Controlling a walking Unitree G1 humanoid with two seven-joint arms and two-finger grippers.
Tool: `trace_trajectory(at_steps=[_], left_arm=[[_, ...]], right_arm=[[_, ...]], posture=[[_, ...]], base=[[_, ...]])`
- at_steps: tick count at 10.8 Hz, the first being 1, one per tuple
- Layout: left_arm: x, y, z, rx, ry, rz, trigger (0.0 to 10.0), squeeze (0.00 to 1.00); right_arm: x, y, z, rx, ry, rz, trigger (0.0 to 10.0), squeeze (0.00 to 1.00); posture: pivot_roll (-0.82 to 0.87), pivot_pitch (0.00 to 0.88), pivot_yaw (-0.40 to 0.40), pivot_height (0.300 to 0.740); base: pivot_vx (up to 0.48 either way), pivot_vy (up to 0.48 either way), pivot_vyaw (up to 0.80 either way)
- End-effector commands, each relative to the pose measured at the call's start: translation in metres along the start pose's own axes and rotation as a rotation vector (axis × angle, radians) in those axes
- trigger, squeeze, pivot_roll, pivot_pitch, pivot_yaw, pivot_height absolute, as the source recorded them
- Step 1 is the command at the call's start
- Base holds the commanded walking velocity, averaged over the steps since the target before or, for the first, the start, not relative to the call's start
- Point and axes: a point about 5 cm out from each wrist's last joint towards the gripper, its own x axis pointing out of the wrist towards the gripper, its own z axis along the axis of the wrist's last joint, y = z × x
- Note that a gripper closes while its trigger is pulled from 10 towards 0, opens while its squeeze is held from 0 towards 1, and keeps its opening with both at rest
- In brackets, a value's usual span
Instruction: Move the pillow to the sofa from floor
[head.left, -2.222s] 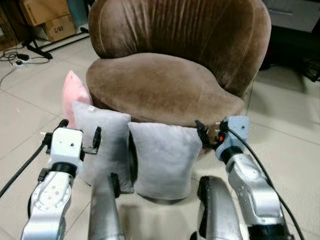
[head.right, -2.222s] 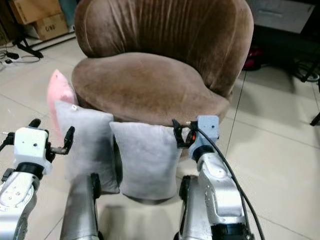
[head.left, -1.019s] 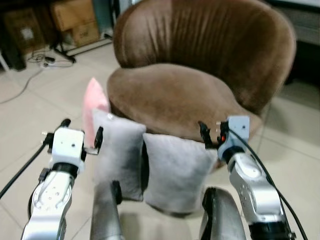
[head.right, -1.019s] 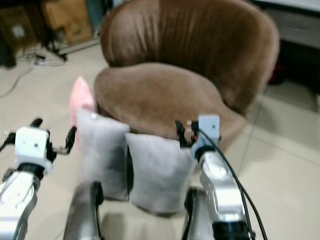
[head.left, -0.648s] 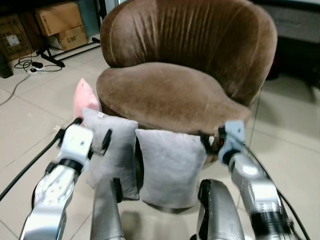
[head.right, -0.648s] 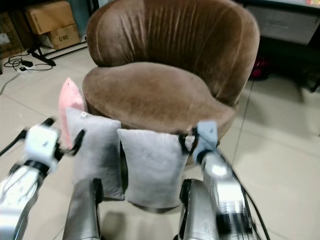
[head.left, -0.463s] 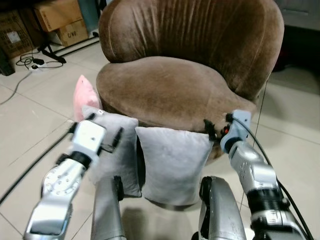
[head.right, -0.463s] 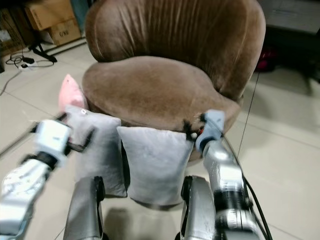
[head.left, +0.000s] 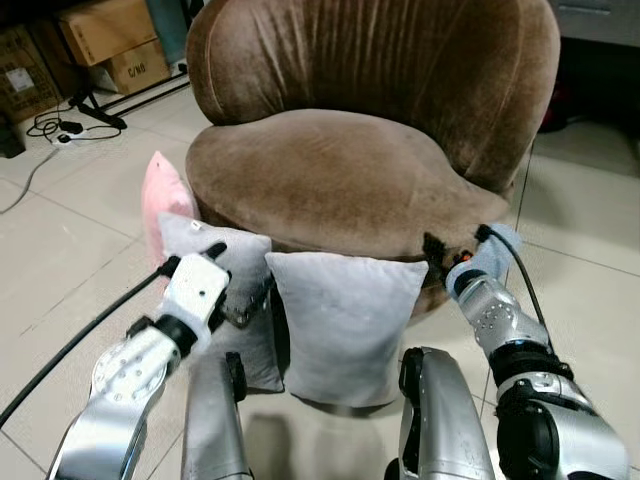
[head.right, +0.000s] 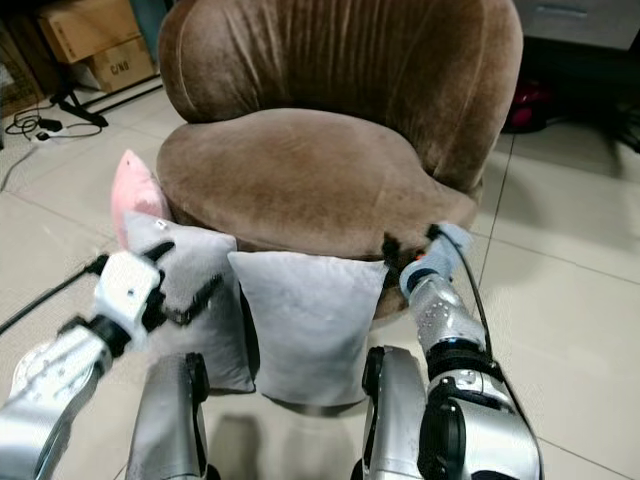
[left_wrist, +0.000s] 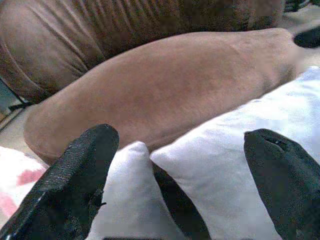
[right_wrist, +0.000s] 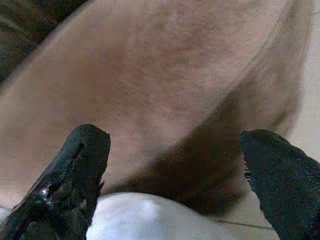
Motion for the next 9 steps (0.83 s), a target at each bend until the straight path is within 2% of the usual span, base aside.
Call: trace_trajectory(at_steps=[1, 2, 3, 5, 6, 9], left_arm=[[-0.003, -0.001, 0.004, -0.005, -0.009, -0.024, 10.0, 0.0], [-0.01, -0.008, 0.001, -0.046, 0.017, -0.094, 10.0, 0.0], [-0.018, -0.012, -0.002, -0.068, 0.048, -0.145, 10.0, 0.0], [-0.026, -0.013, -0.001, -0.105, 0.061, -0.18, 10.0, 0.0], [-0.027, -0.012, 0.0, -0.098, 0.068, -0.184, 10.0, 0.0], [-0.029, -0.013, -0.001, -0.102, 0.083, -0.197, 10.0, 0.0]], right_arm=[[0.002, 0.007, 0.005, 0.073, -0.025, 0.04, 10.0, 1.0], [0.004, 0.013, -0.003, 0.133, 0.015, 0.09, 10.0, 1.0], [0.004, 0.012, -0.015, 0.11, 0.049, 0.058, 10.0, 1.0], [0.003, 0.007, -0.032, 0.062, 0.111, -0.008, 10.0, 1.0], [0.002, 0.01, -0.039, -0.003, 0.12, -0.018, 10.0, 0.0], [0.0, 0.018, -0.06, 0.014, 0.216, 0.015, 10.0, 0.0]], posture=[[-0.06, 0.008, 0.031, 0.423], [-0.05, 0.013, 0.025, 0.423], [-0.05, 0.015, 0.021, 0.423], [-0.04, 0.016, 0.023, 0.423], [-0.03, 0.016, 0.025, 0.423], [-0.04, 0.016, 0.028, 0.423]], base=[[0.0, 0.0, 0.0], [0.0, 0.0, 0.0], [0.0, 0.0, 0.0], [0.0, 0.0, 0.0], [0.0, 0.0, 0.0], [0.0, 0.0, 0.0]])
